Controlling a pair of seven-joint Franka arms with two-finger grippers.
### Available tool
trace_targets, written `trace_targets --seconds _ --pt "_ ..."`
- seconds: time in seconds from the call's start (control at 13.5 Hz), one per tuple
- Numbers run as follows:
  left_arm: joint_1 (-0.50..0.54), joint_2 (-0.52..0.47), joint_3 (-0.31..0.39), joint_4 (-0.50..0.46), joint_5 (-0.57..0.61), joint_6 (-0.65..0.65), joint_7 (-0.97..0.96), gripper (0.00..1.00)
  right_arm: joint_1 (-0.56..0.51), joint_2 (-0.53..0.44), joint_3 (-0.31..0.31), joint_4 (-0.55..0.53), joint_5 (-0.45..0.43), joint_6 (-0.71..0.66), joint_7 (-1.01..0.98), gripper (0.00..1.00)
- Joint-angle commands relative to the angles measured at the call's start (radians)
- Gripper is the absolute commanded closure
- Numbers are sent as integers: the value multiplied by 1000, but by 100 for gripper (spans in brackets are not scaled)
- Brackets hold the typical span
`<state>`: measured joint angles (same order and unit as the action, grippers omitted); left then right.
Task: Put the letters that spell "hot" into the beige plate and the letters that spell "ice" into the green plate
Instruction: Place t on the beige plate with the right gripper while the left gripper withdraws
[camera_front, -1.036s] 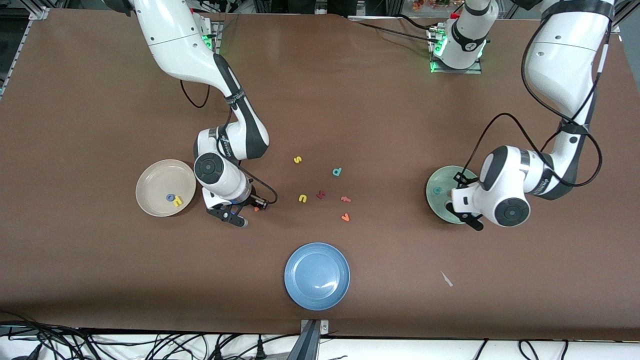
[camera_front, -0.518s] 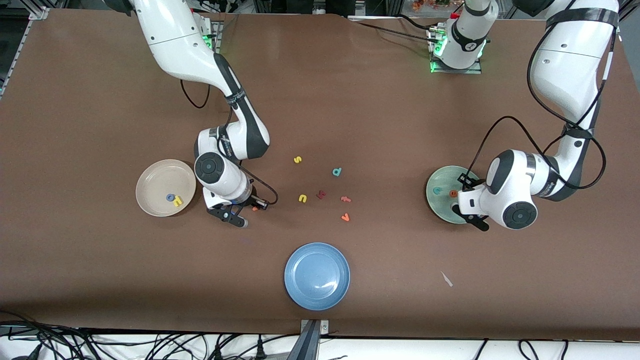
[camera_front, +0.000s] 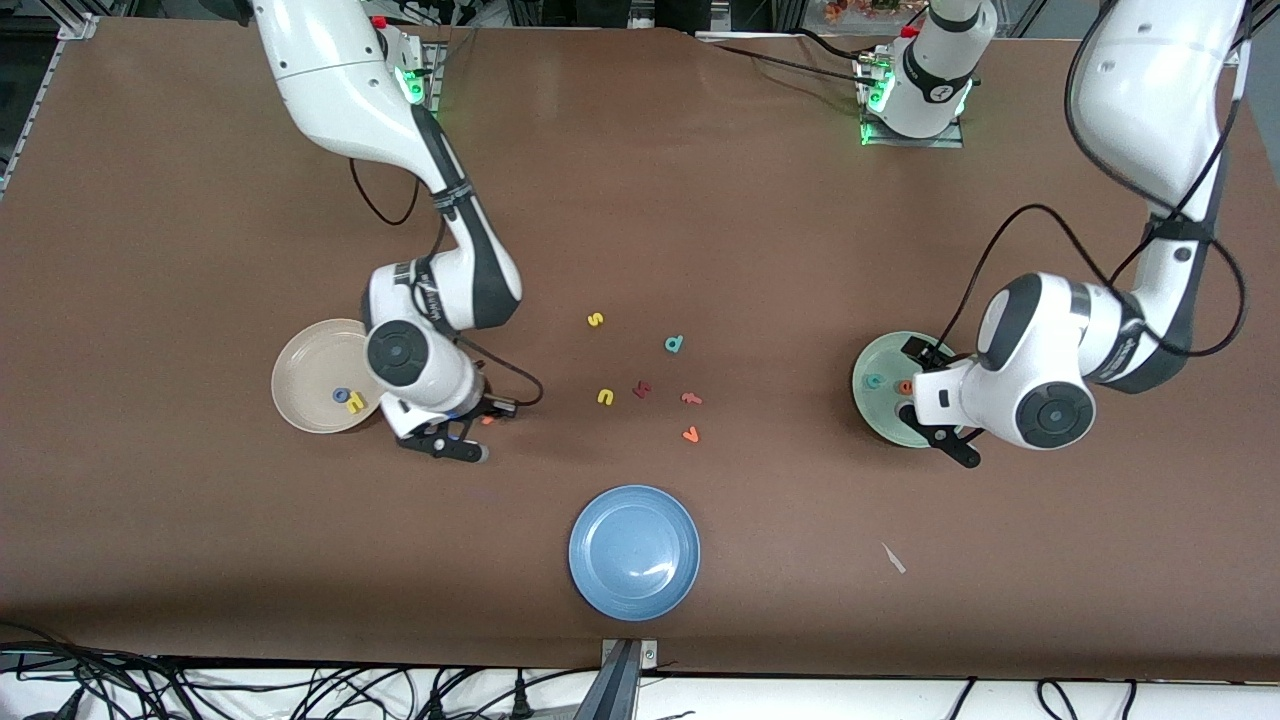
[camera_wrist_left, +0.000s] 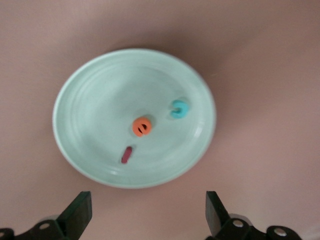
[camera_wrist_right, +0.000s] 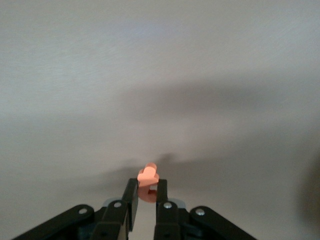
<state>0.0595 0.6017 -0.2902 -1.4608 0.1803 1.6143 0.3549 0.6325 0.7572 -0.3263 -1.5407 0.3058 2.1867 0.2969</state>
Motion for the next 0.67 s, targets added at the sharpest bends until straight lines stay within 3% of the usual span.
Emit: trace_targets --seconds 0.0,0.3,0.44,0.59 --pt "-7 -63 -10 68 16 -89 -75 0 -13 -42 -68 -44 -10 -48 -229 96" --pt "-4 -150 -36 178 7 -163 -132 0 -17 -151 -138 -227 45 46 -476 96" --pt "-4 -207 -47 183 -24 -169 -271 0 -19 -212 -161 -365 70 157 -577 96" --pt "-19 -264 -37 181 -45 -169 -300 0 -31 -236 -169 -418 101 188 -660 96"
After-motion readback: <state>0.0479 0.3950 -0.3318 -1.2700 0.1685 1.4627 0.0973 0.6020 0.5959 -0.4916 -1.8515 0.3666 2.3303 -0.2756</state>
